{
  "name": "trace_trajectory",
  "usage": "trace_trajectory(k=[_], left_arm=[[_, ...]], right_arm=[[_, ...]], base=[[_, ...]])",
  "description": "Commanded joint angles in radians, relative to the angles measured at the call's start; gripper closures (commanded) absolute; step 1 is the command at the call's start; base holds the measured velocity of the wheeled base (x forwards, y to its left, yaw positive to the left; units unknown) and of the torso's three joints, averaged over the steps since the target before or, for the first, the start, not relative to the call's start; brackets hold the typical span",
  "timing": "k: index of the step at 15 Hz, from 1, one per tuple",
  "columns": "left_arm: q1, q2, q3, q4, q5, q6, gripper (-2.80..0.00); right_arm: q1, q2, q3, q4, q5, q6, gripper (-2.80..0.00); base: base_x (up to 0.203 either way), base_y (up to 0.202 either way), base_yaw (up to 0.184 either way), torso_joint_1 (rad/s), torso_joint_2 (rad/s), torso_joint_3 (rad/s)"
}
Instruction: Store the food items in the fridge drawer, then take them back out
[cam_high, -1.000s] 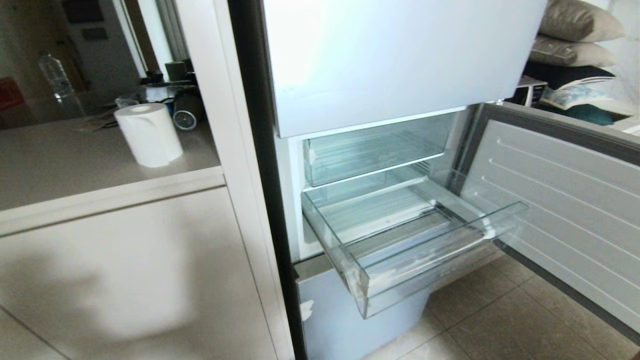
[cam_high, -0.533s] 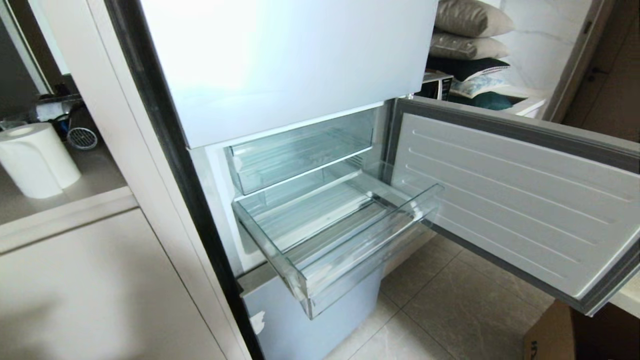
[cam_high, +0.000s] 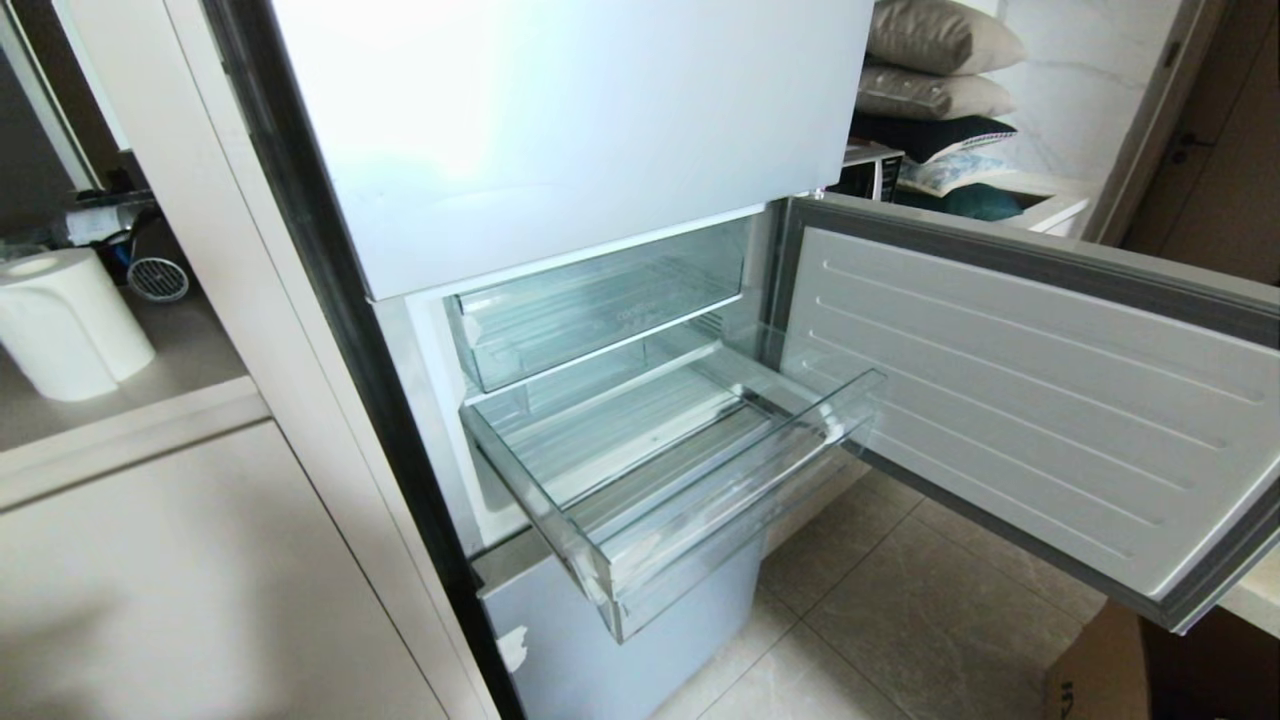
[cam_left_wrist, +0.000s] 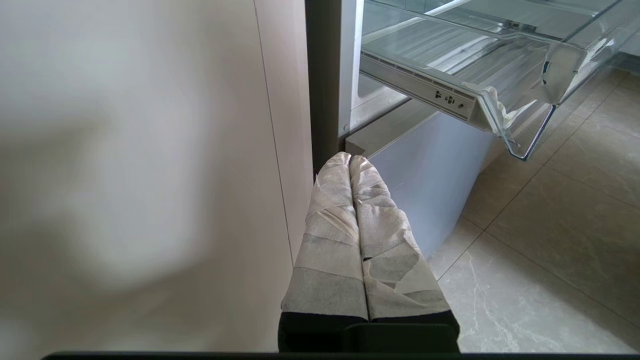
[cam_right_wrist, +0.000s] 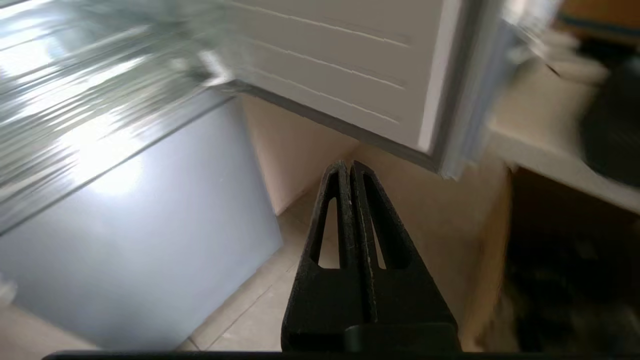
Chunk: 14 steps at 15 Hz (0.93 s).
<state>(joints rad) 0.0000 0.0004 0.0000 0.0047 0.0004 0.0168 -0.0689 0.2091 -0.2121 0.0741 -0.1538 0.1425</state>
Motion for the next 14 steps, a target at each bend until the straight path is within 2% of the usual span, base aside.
trace_trajectory(k=[1,4,10,11,13,14], left_arm=[[0.000,0.000,0.000,0.000,0.001,0.000,0.00],[0.000,0.000,0.000,0.000,0.001,0.000,0.00],[0.000,0.000,0.000,0.000,0.001,0.000,0.00],[0.000,0.000,0.000,0.000,0.001,0.000,0.00],[0.000,0.000,0.000,0.000,0.001,0.000,0.00],[0.000,0.000,0.000,0.000,0.001,0.000,0.00]], right_arm=[[-0.158,0.230,-0.044,-0.004,-0.037,0.048,0.00],[-0.404,0.371,-0.048,-0.111,-0.021,0.066,0.00],[-0.947,0.512,-0.036,-0.212,0.221,0.015,0.00],[-0.993,0.557,-0.036,-0.217,0.262,0.010,0.00],[-1.028,0.660,-0.037,-0.241,0.293,0.003,0.00],[-1.033,0.709,-0.034,-0.278,0.298,0.001,-2.60]], base=[[0.000,0.000,0.000,0.000,0.00,0.000],[0.000,0.000,0.000,0.000,0.00,0.000],[0.000,0.000,0.000,0.000,0.00,0.000],[0.000,0.000,0.000,0.000,0.00,0.000],[0.000,0.000,0.000,0.000,0.00,0.000],[0.000,0.000,0.000,0.000,0.00,0.000]])
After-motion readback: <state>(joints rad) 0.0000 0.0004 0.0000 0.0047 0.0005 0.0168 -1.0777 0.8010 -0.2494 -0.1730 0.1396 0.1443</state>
